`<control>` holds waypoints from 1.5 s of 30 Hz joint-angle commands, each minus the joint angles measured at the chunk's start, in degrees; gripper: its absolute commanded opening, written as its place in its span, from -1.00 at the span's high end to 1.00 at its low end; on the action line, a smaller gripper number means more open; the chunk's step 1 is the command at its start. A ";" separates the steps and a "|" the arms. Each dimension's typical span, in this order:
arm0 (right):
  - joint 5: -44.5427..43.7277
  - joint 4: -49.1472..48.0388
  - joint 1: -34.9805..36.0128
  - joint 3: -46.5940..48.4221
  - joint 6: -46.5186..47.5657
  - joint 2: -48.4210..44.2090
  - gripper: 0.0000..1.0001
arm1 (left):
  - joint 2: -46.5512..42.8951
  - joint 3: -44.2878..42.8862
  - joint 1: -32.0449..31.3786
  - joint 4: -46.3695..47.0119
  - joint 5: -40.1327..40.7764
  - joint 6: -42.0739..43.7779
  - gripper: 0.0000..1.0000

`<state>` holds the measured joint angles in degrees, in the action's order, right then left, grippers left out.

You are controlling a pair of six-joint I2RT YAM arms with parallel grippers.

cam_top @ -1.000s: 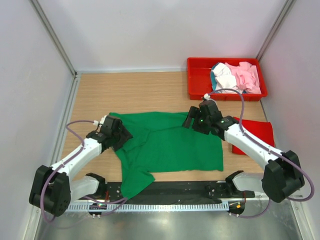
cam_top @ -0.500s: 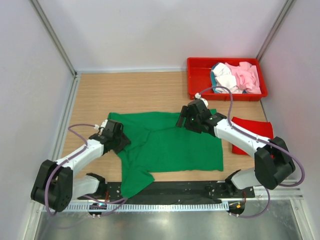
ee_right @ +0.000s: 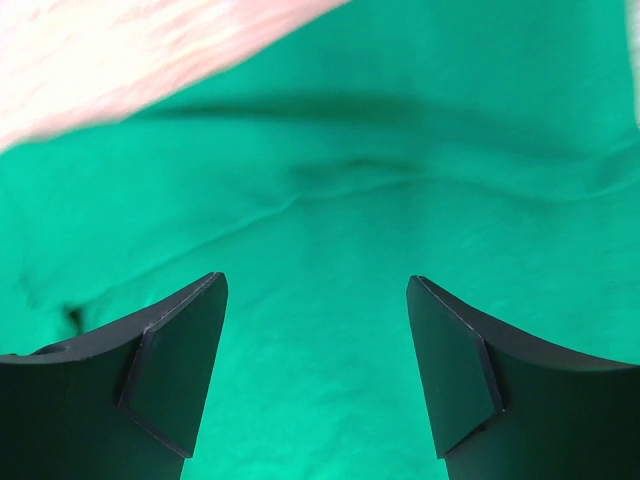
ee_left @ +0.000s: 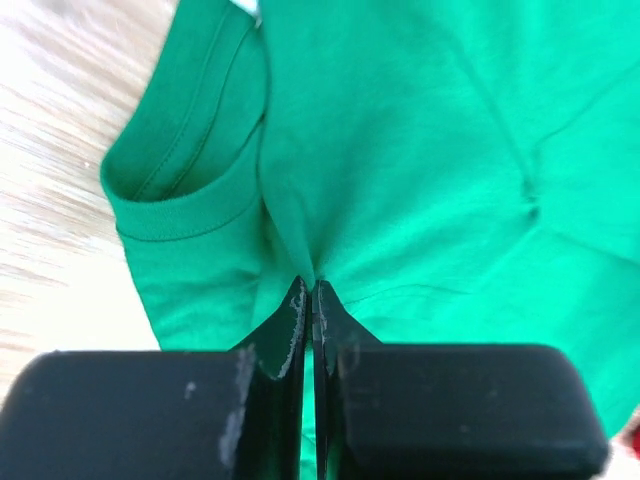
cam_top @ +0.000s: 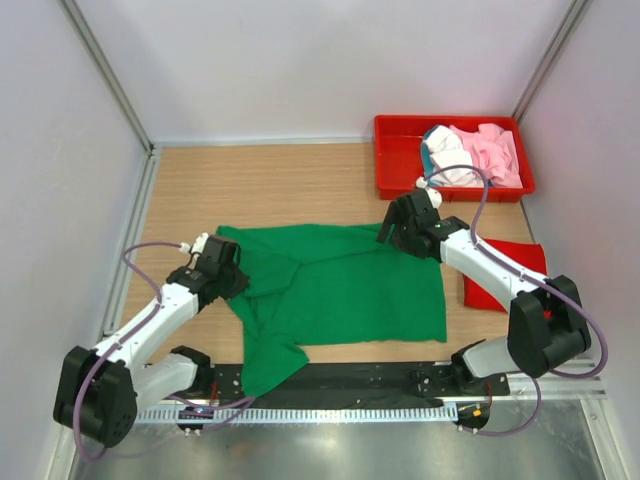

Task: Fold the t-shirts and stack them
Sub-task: Fold the tshirt

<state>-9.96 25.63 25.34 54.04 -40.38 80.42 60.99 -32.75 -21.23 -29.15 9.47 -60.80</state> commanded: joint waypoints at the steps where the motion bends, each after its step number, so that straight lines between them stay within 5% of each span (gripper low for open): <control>1: -2.43 0.04 -2.92 2.38 2.76 0.43 -0.57 | -2.54 -2.58 0.23 -5.74 3.45 1.91 0.99; 19: -3.67 -3.65 -8.29 0.80 6.19 7.90 -0.57 | -4.74 -5.66 0.32 -13.74 4.85 2.52 1.00; 45: -4.46 -5.06 -9.79 5.99 8.74 15.64 -0.55 | -5.01 -4.34 4.89 -12.96 0.90 5.51 0.93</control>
<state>-12.95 21.89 15.88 57.71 -32.62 95.20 55.79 -38.02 -16.73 -43.07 11.33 -56.31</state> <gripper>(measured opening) 0.777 0.027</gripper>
